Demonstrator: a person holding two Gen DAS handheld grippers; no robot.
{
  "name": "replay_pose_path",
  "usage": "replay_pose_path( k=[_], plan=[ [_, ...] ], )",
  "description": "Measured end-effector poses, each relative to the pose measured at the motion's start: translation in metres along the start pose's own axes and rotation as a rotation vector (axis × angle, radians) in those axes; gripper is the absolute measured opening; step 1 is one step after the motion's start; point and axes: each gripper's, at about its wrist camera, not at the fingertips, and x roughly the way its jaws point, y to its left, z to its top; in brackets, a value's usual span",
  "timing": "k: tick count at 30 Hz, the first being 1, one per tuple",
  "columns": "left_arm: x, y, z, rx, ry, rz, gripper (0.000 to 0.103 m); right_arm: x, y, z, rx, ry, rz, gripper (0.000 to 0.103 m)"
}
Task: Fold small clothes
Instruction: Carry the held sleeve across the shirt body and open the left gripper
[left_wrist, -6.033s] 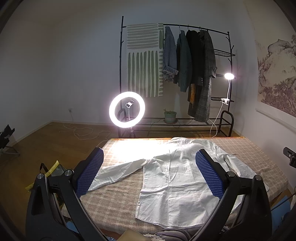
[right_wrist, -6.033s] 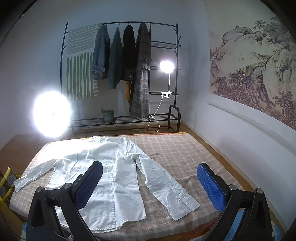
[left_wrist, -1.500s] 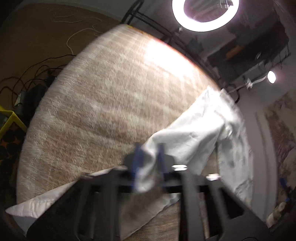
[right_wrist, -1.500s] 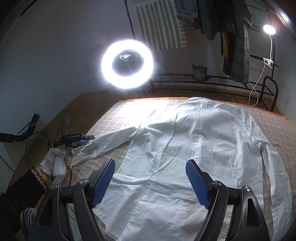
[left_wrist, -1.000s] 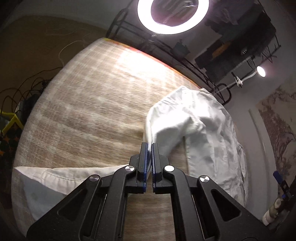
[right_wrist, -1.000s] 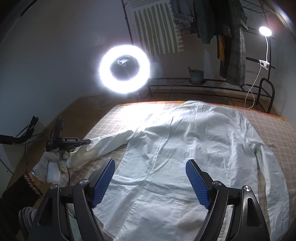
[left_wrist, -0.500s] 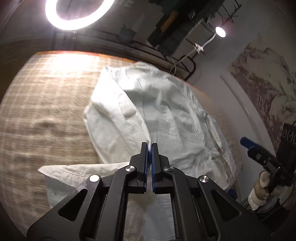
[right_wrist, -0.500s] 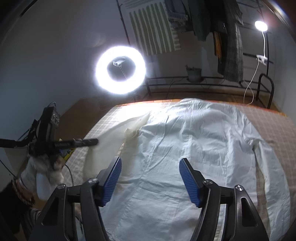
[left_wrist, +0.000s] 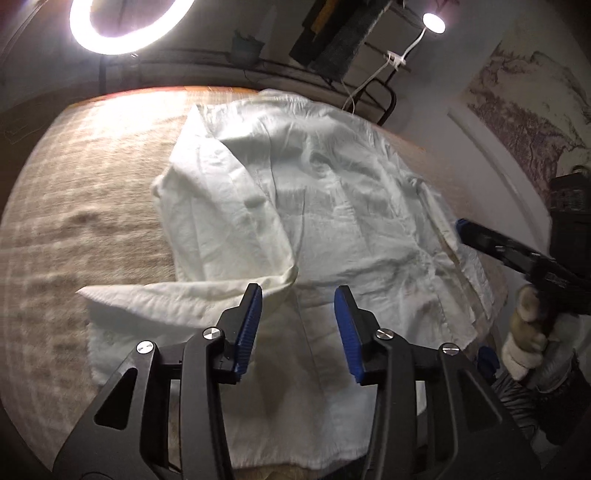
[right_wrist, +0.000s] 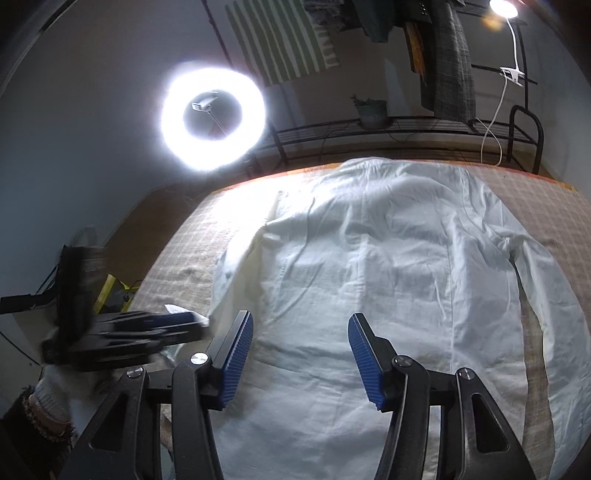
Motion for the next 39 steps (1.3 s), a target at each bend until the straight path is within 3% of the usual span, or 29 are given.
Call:
replay_pose_path(
  k=[3, 5, 7, 10, 12, 18, 20, 21, 22, 23, 26, 28, 31, 33, 36, 39],
  plan=[
    [-0.033, 0.028, -0.013, -0.068, -0.084, 0.069, 0.055, 0.001, -0.003, -0.002, 0.001, 0.005, 0.006, 0.057],
    [-0.044, 0.063, -0.025, -0.155, -0.112, 0.178, 0.057, 0.0, -0.002, -0.003, -0.007, 0.005, 0.017, 0.057],
    [-0.041, 0.103, -0.036, -0.273, -0.097, 0.233, 0.057, 0.0, 0.001, -0.004, -0.015, 0.004, 0.03, 0.057],
    [-0.026, 0.151, -0.051, -0.456, -0.038, 0.231, 0.057, 0.002, 0.006, -0.005, -0.02, 0.009, 0.047, 0.057],
    [-0.018, 0.165, -0.051, -0.503, -0.026, 0.209, 0.057, 0.003, 0.011, -0.006, -0.026, 0.01, 0.052, 0.057],
    [0.014, 0.159, -0.04, -0.437, 0.013, 0.222, 0.057, 0.002, 0.017, -0.007, -0.043, 0.006, 0.052, 0.057],
    [0.019, 0.154, -0.04, -0.407, -0.007, 0.227, 0.057, 0.001, 0.016, -0.007, -0.043, 0.006, 0.047, 0.057],
    [0.02, 0.151, -0.04, -0.386, -0.009, 0.227, 0.049, 0.001, 0.014, -0.007, -0.041, 0.006, 0.044, 0.057],
    [0.022, 0.15, -0.039, -0.367, -0.007, 0.228, 0.016, 0.0, 0.013, -0.007, -0.039, 0.006, 0.044, 0.057],
    [0.025, 0.15, -0.038, -0.363, 0.007, 0.219, 0.002, 0.0, 0.012, -0.007, -0.038, 0.007, 0.043, 0.057],
    [0.019, 0.142, -0.04, -0.357, -0.016, 0.194, 0.003, 0.003, 0.011, -0.007, -0.039, 0.014, 0.042, 0.057],
    [0.006, 0.128, -0.041, -0.347, -0.047, 0.13, 0.003, 0.006, 0.011, -0.006, -0.036, 0.021, 0.043, 0.057],
    [-0.011, 0.092, -0.043, -0.248, -0.057, 0.065, 0.003, 0.011, 0.015, -0.004, -0.039, 0.027, 0.048, 0.057],
    [-0.017, 0.065, -0.047, -0.154, -0.068, 0.089, 0.003, 0.013, 0.018, -0.004, -0.045, 0.029, 0.052, 0.057],
    [-0.024, 0.043, -0.057, -0.148, -0.078, 0.034, 0.003, 0.02, 0.022, -0.003, -0.046, 0.047, 0.063, 0.057],
    [-0.022, 0.014, -0.064, -0.039, -0.065, 0.047, 0.002, 0.029, 0.025, -0.004, -0.042, 0.07, 0.078, 0.057]
  ],
)
